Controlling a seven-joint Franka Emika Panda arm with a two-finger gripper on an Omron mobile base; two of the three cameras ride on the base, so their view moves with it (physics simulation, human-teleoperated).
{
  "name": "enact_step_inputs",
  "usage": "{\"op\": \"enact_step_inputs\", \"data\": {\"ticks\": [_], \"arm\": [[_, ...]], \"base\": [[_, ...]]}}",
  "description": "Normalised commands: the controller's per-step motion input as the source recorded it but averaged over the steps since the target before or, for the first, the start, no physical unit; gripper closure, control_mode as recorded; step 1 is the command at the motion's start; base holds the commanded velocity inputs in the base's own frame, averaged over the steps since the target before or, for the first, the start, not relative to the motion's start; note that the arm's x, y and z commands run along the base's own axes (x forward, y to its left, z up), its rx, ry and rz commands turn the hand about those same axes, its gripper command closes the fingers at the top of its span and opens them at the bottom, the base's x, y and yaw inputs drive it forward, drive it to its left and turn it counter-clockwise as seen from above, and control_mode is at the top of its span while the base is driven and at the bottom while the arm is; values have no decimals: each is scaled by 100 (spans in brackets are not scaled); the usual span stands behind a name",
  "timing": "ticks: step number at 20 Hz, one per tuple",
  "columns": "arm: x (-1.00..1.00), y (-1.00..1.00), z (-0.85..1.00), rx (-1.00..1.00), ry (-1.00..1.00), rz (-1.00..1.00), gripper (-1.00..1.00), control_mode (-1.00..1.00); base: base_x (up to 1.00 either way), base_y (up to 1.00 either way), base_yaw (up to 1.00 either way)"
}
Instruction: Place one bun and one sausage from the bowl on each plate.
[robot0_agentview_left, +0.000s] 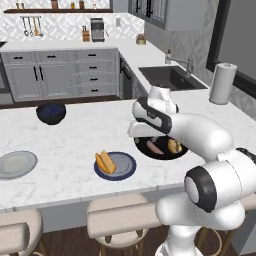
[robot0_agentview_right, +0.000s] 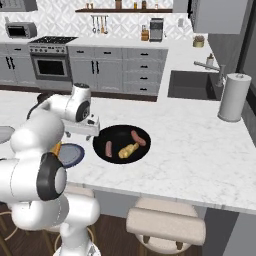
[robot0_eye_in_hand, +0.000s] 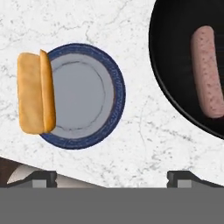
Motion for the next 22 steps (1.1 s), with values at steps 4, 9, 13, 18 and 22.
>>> {"op": "enact_step_inputs", "data": {"ticks": [4,9,13,18,22], "arm": [[56,-40,-20,0,0,11,-100,-100],[59,-66,-6,4,2,6,-100,-100],[51,-41,-32,3,2,6,-100,-100],[35,-18,-69,-3,0,3,-100,-100],[27,-9,-46,0,-1,1,-100,-100]], "base": [[0,0,0],[0,0,0],[0,0,0],[0,0,0],[0,0,0]]}}
